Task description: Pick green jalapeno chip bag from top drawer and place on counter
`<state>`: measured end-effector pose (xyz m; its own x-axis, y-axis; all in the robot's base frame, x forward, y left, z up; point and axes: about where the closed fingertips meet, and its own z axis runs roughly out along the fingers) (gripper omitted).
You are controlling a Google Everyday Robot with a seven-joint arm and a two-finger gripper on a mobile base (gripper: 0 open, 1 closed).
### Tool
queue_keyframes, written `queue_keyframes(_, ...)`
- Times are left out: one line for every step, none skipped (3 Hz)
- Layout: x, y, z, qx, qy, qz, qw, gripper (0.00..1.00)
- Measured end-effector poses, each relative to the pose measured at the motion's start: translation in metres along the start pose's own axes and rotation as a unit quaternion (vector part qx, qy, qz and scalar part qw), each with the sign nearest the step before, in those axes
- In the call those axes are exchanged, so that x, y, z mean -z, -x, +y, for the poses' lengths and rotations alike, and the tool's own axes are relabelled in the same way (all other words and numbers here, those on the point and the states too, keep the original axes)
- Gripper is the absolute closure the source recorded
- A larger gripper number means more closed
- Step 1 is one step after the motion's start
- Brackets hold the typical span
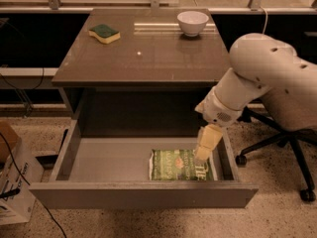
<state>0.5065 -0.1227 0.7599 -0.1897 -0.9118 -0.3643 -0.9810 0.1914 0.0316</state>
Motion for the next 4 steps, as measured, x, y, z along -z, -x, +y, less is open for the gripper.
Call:
queue_keyframes(-0.044,-0.013,-0.017,-0.008,0.024,0.005,0.9997,0.00)
queue_keyframes(-0.076,-0.022,-0.027,-0.011,0.043,0.011,0.9990,0.00)
queue_keyframes(-0.111,-0.040,-0.029,-0.026,0.071,0.023,0.9969,0.00)
queue_keyframes(-0.132,-0.061,-0.024,-0.049,0.093,0.033,0.9939,0.00)
